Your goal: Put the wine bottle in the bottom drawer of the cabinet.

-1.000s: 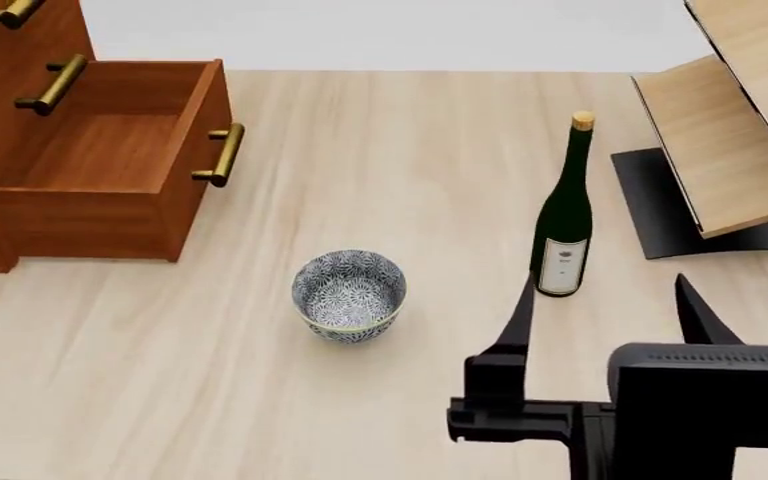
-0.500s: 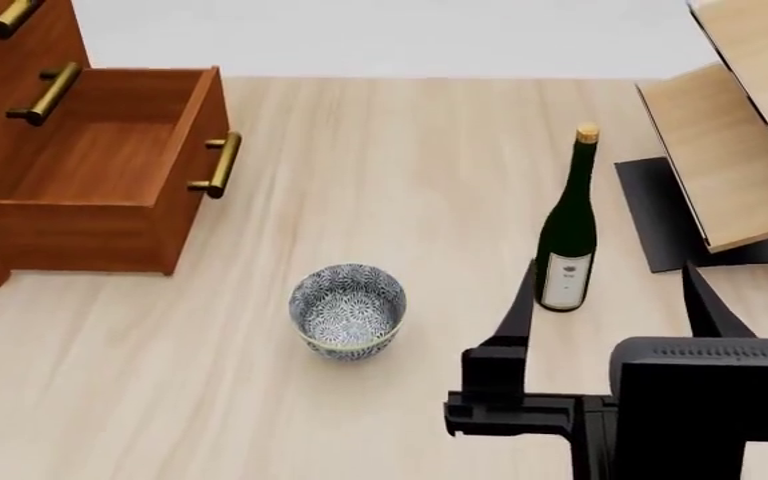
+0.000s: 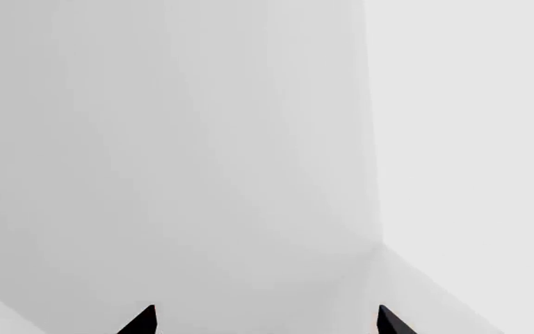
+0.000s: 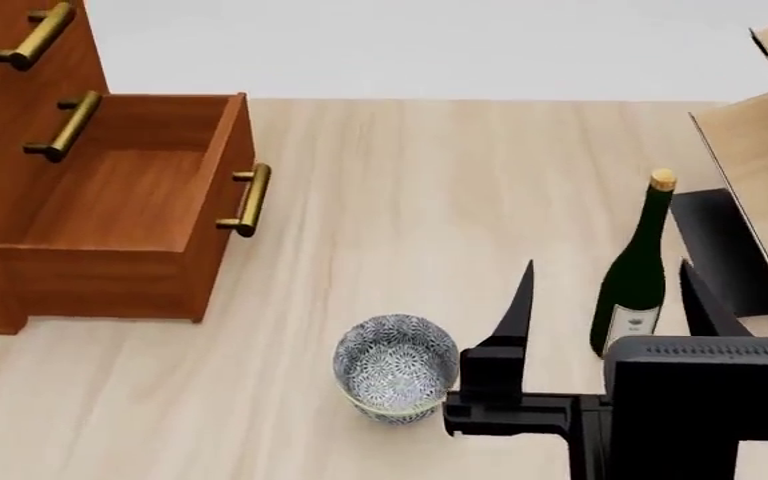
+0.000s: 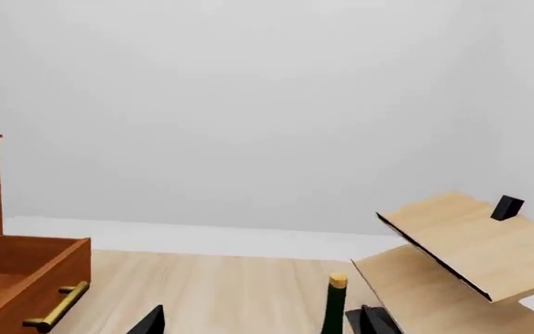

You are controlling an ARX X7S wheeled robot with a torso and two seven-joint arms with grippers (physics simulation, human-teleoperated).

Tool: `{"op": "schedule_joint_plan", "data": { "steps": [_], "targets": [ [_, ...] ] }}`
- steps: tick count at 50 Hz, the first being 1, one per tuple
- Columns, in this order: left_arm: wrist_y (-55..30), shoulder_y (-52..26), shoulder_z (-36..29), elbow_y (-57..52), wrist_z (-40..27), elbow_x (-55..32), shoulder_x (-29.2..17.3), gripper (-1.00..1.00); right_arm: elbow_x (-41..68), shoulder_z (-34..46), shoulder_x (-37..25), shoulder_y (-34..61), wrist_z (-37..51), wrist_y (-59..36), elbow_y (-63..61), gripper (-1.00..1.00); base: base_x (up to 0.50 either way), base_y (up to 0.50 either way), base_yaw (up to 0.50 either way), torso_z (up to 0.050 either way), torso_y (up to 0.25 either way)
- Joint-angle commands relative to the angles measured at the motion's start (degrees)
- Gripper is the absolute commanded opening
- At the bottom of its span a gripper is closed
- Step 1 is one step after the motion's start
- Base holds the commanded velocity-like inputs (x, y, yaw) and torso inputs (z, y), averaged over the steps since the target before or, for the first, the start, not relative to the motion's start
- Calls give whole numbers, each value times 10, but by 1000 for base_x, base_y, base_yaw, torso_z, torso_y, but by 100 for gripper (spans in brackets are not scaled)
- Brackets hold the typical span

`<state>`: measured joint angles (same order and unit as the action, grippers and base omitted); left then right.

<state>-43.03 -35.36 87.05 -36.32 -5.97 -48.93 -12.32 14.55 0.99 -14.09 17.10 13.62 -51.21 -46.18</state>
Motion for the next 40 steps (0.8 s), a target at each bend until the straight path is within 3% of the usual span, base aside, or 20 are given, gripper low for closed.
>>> {"op": "schedule_joint_plan", "data": {
  "steps": [1,40],
  "targets": [
    [0,2,0,0,-1,-2,0,100,3,2,-1,0,5,-4,1,100,184,238,0,0,0],
    [-1,10,-3,-1,-4,-8,-2,100,16,5,-9,1,13,-5,-3,100,183,202,0,0,0]
  ]
}}
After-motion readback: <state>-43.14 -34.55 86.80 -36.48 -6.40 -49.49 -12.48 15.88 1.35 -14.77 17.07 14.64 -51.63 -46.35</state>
